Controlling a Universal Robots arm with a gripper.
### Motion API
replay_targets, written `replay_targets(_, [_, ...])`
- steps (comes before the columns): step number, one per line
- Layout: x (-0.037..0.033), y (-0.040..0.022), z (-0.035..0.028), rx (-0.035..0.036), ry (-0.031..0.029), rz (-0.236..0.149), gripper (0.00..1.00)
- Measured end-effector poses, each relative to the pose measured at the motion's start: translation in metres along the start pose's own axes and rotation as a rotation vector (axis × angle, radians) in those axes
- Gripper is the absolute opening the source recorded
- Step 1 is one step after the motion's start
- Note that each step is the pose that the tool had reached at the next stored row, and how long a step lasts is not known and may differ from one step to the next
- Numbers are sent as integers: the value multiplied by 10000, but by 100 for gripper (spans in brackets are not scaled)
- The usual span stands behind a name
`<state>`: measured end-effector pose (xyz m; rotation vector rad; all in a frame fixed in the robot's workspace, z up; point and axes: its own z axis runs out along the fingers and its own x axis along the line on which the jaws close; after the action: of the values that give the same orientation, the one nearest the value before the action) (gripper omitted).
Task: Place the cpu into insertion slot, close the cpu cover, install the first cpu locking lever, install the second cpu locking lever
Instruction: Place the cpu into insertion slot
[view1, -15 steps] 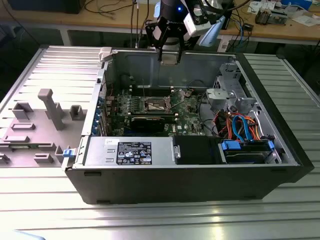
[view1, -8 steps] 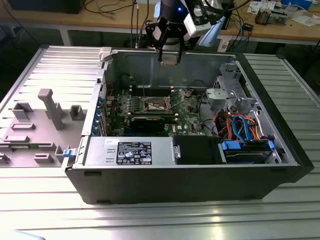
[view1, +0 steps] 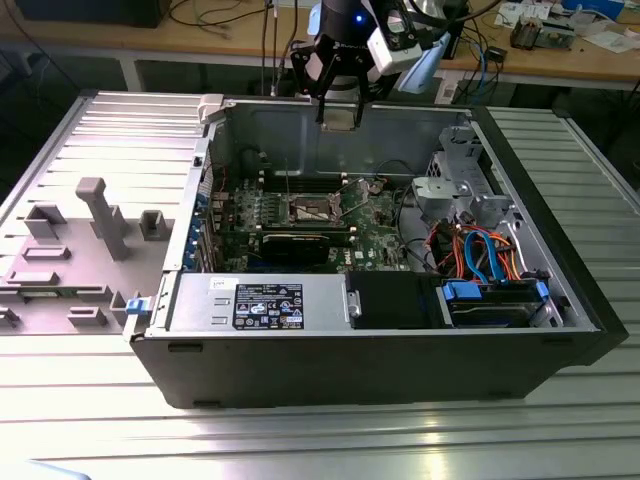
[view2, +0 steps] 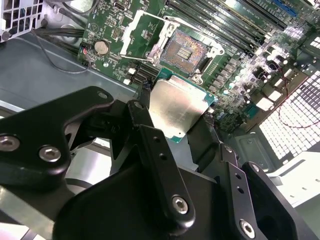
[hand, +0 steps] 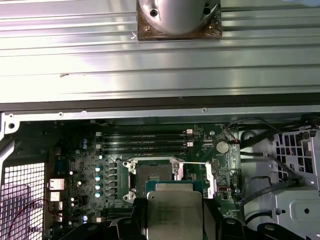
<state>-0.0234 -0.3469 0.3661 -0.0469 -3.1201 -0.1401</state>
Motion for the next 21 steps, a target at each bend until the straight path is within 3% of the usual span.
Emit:
replay_targets(15, [1,-4,0,-1,-4,46,54])
replay_targets(21, [0,-6,1,-5,-24,276,54])
